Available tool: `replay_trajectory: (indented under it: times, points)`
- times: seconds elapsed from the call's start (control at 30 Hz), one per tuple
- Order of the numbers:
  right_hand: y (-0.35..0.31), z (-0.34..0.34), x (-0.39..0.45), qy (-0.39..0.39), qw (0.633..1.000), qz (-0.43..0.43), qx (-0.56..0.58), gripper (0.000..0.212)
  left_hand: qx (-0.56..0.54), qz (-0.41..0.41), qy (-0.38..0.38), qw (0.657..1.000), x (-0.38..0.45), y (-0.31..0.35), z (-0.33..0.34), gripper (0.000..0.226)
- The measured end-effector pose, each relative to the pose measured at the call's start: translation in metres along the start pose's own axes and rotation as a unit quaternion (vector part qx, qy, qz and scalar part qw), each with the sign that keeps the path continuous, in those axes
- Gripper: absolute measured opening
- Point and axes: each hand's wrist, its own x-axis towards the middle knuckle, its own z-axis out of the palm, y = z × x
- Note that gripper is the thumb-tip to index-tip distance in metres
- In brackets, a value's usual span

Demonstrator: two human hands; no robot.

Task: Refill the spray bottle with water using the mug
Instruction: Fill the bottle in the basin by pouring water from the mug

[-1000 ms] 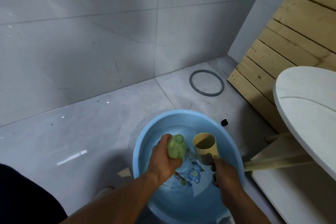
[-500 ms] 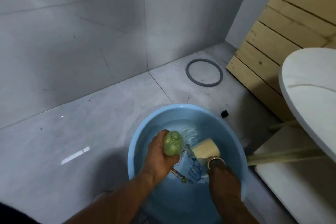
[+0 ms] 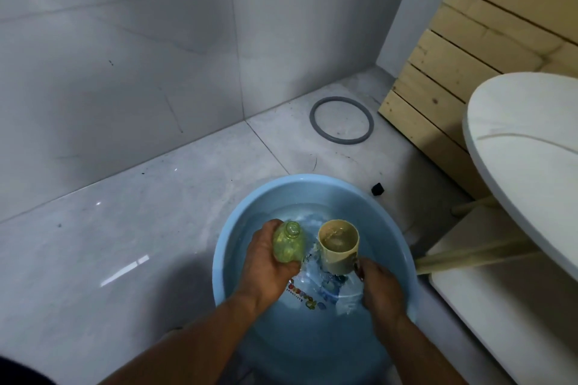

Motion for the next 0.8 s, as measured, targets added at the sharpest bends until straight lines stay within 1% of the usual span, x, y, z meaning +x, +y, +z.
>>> replay_trajectory:
  times: [0.07,0.17,0.27,0.4,0.5,0.53,0.6,0.67,0.8]
  points:
    - [-0.004,-0.005,-0.005,0.019,0.999,-0.009,0.025,0.029,0.007,-0.002,-0.005,1.0,-0.001,0.001,0.0,0.075]
    - [-0.017,-0.013,-0.012,0.025,0.997,-0.048,0.058,0.028,0.017,-0.003,-0.01,1.0,-0.005,0.006,0.002,0.074]
    - [-0.03,-0.023,-0.017,0.039,0.991,-0.104,0.071,0.036,0.019,-0.01,-0.005,1.0,-0.007,0.01,0.006,0.073]
    - [-0.051,-0.032,-0.032,0.042,0.982,-0.18,0.05,0.038,0.022,-0.009,-0.007,1.0,-0.009,0.023,0.006,0.069]
    - [-0.061,-0.036,-0.04,0.034,0.974,-0.219,0.042,0.047,0.024,-0.02,-0.007,0.999,-0.013,0.033,0.006,0.066]
    - [-0.063,-0.037,-0.042,0.031,0.972,-0.229,0.04,0.05,0.032,-0.021,-0.002,0.999,-0.014,0.034,0.006,0.068]
    - [-0.068,-0.04,-0.046,0.029,0.967,-0.251,0.021,0.049,0.071,-0.011,0.011,0.997,-0.014,0.035,0.007,0.072]
    - [-0.071,-0.042,-0.05,0.031,0.962,-0.271,-0.008,0.046,0.125,0.011,0.032,0.992,-0.015,0.04,0.006,0.068]
    - [-0.077,-0.044,-0.053,0.046,0.951,-0.302,-0.055,0.044,0.154,0.021,0.039,0.987,-0.017,0.045,0.004,0.066]
